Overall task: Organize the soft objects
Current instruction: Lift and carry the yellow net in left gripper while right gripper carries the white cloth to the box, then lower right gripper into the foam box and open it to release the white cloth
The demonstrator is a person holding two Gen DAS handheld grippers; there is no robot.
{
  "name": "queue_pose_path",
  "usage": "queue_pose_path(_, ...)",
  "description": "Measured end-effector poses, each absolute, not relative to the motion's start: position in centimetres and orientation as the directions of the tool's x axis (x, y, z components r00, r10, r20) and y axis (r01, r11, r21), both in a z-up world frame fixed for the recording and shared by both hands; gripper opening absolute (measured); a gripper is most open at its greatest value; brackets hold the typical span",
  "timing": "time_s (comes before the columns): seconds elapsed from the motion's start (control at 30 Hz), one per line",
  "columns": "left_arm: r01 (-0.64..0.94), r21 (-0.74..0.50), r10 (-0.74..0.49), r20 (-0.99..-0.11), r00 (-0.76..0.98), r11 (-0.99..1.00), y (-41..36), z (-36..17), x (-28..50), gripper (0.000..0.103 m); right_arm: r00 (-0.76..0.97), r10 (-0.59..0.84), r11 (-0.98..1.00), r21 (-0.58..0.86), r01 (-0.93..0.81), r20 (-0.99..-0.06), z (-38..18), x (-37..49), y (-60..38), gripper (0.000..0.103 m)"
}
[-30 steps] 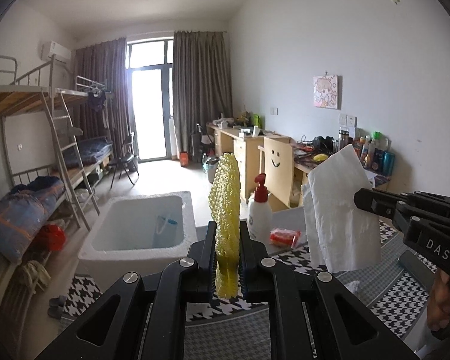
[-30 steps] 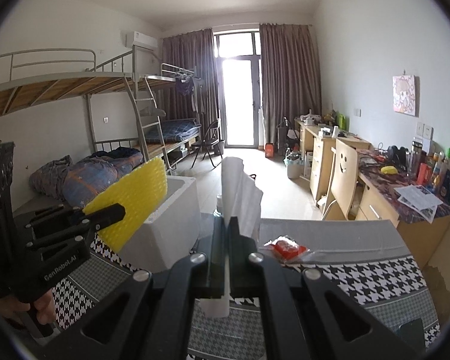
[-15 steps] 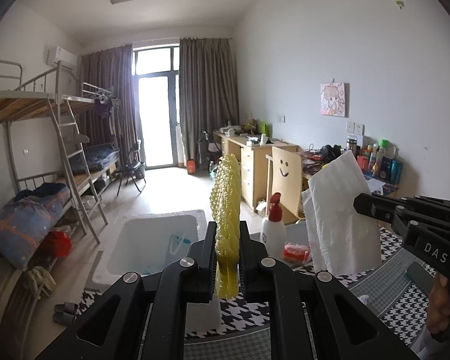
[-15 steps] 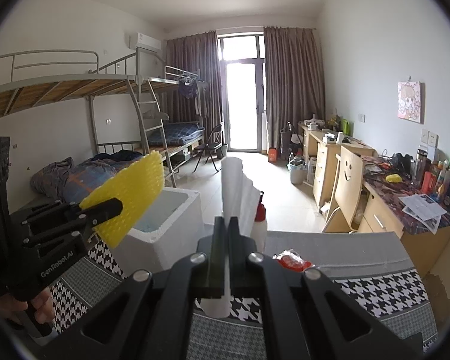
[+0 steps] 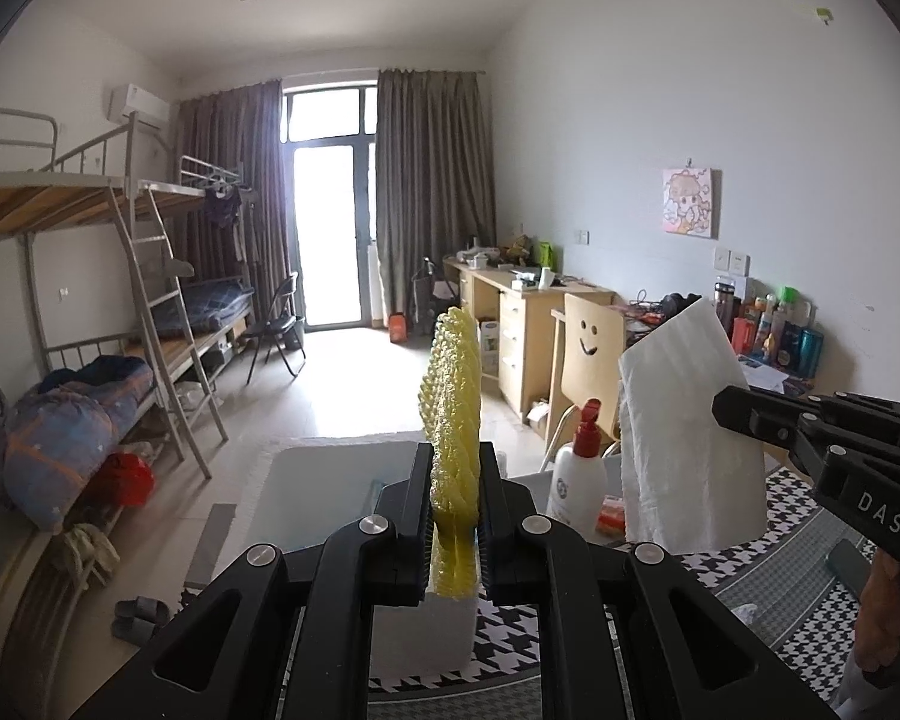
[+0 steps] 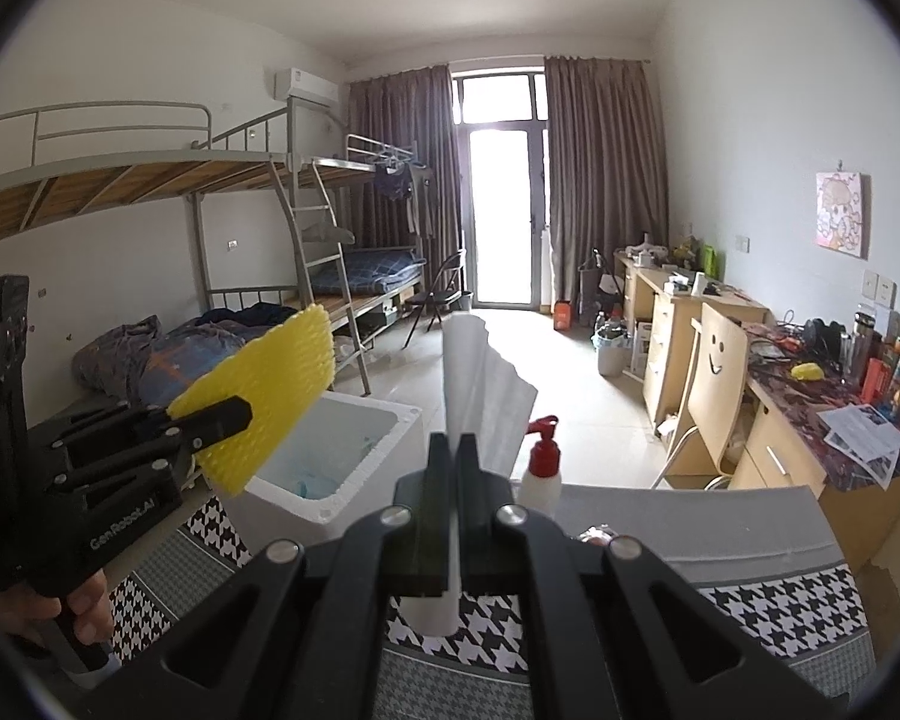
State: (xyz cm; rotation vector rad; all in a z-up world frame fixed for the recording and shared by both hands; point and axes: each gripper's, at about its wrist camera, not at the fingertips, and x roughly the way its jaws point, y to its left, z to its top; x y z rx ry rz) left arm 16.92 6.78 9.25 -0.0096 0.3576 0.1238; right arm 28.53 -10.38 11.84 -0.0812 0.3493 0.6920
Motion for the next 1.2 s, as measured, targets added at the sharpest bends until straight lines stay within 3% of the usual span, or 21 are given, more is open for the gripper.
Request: queue_pose_path(1.2,-0.331,-0.001,0.308,-0.368,0.877,0.943,13.9,8.7,16.0,0.013,0.613,0.684,0.668,0.003,-0.744,-0.394,12.4,30.4,-1.0,0.004)
